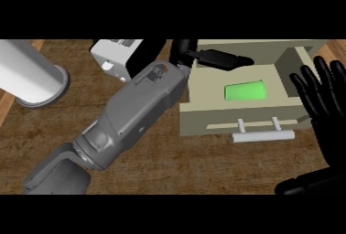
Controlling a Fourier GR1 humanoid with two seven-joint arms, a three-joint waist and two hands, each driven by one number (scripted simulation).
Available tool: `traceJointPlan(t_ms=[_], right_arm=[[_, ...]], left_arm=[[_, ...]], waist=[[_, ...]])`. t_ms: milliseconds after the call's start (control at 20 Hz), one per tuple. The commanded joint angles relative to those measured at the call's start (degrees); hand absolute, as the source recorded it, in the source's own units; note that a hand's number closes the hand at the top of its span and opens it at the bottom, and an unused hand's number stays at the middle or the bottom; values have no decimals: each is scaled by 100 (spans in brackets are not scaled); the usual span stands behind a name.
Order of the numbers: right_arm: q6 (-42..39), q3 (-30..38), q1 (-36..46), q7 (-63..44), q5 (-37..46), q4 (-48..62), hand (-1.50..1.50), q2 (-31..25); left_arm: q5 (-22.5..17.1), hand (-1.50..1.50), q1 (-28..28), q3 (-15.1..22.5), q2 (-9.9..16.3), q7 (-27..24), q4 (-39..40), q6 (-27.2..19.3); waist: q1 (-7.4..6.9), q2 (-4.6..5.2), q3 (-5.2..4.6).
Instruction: Pick up the cup, place it into the drawer and close the drawer
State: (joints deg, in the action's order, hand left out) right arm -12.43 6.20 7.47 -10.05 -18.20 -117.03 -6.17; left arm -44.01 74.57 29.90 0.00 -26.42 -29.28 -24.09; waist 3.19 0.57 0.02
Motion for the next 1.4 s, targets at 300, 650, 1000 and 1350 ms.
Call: traceJointPlan(t_ms=[300, 650, 1000, 1350], right_arm=[[-697, 37, -313, -85, 303, -363, 150, -764], [-1028, -196, -514, 240, 1116, -230, 150, -966], [-726, -559, -456, -295, 1763, -255, 150, -836], [-909, -1284, -763, 1225, 3583, 373, 150, -1167]], left_arm=[[-184, -150, -858, -465, 742, 306, -1292, 220], [-257, -150, -2080, -609, 1565, 761, -2749, 61], [-283, -150, -3900, -717, 2497, 963, -4682, 101], [-503, -150, -5062, -1131, 2885, 777, -5269, 727]], waist=[[-448, -117, -9], [-527, -117, -3], [-499, -104, -5], [-471, -72, -2]])
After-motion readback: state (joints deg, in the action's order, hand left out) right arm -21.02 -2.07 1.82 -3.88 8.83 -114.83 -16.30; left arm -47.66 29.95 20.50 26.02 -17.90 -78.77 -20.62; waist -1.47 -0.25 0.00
